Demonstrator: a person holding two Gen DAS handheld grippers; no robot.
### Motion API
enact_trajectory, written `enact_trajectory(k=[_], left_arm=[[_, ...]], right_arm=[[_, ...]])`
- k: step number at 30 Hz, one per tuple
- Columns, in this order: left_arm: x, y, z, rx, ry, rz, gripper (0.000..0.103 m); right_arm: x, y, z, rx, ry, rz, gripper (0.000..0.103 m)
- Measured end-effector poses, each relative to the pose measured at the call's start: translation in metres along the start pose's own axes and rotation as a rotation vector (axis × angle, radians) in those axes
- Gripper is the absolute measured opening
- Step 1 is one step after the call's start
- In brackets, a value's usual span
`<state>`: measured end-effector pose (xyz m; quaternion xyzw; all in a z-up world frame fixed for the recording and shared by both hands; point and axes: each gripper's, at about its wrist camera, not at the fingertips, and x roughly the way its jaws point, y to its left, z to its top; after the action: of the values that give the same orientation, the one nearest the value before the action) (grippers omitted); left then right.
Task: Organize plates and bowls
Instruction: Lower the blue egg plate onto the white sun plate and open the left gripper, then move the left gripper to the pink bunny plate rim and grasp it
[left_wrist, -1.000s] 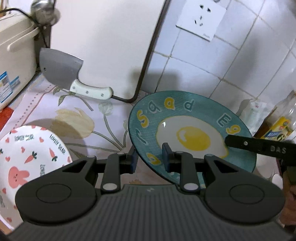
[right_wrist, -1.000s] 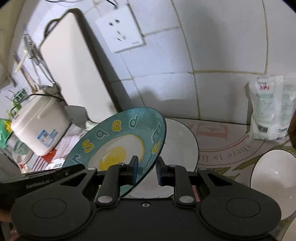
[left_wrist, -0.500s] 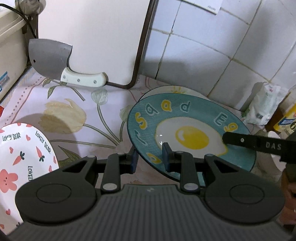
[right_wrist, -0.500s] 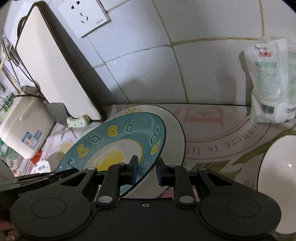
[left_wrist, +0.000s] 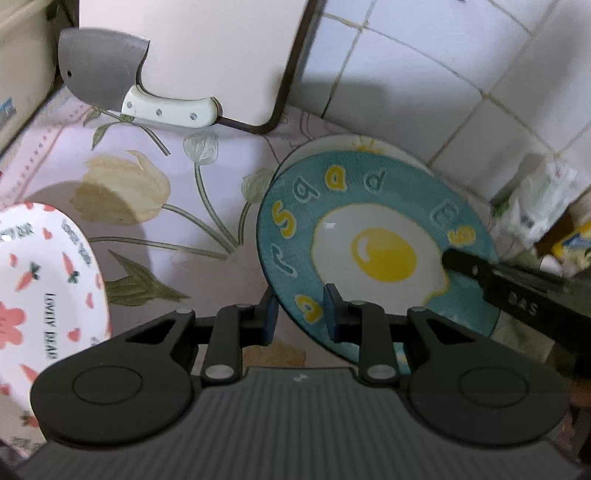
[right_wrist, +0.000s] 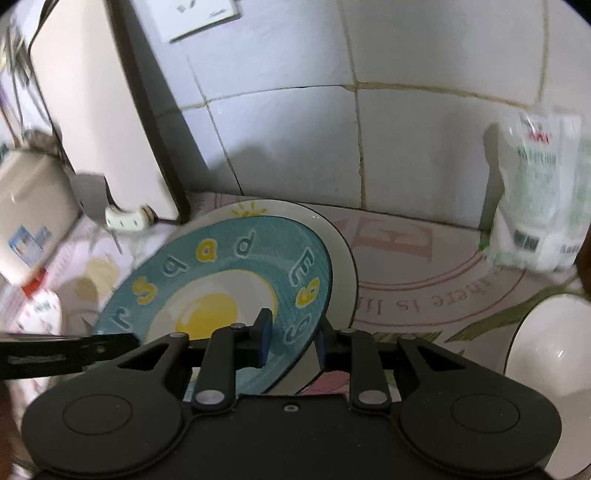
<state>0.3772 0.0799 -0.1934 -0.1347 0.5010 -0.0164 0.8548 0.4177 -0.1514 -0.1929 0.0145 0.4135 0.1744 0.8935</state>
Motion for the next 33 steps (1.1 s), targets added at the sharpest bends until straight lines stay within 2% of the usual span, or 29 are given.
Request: enact_trajectory(k=[3,5,9,13,18,23,27,28,29,31,33], left_arm=[[0.001,-0.007,0.001,0.008,0.019,0.023,0.024],[0.004,-0.006,0.001,-0.014,0.02,0.017,0.024],[0.002,-0.011,-0.003,0.008,-0.011,0.051,0.024],[-0.01,-0.017,-0.001,0.038,0.016,0.049,0.024],[-0.048,-0.031,-0.001,0.143,-0.035,0.019,0.025],[-0.092,-0.039,-0.008,0.24,-0.081,-0.042,0.026],[-0.127,-0.043,-0.017,0.304,-0.115,-0.075,0.027],[-0.134,-0.044,-0.02,0.318,-0.122,-0.08,0.027],[-0.143,-0.045,-0.023,0.336,-0.129,-0.087,0.028],[-0.158,-0.048,-0.03,0.387,-0.128,-0.087,0.036],[-0.169,-0.049,-0.037,0.43,-0.127,-0.077,0.039]], right_arm=[[0.003,-0.005,0.007,0.0,0.021,0.007,0.031],[0.005,-0.002,0.008,-0.04,0.02,-0.031,0.032],[0.004,0.005,0.004,-0.098,0.006,-0.065,0.036],[0.001,0.017,-0.002,-0.179,0.018,-0.156,0.038],[-0.021,0.011,-0.01,-0.114,-0.028,-0.11,0.038],[-0.065,0.008,-0.016,-0.016,-0.105,0.009,0.04],[-0.105,0.022,-0.022,-0.031,-0.158,0.059,0.044],[-0.115,0.027,-0.023,-0.043,-0.168,0.076,0.048],[-0.123,0.031,-0.026,-0.059,-0.172,0.092,0.055],[-0.142,0.043,-0.029,-0.099,-0.199,0.101,0.061],[-0.159,0.054,-0.033,-0.134,-0.214,0.095,0.061]])
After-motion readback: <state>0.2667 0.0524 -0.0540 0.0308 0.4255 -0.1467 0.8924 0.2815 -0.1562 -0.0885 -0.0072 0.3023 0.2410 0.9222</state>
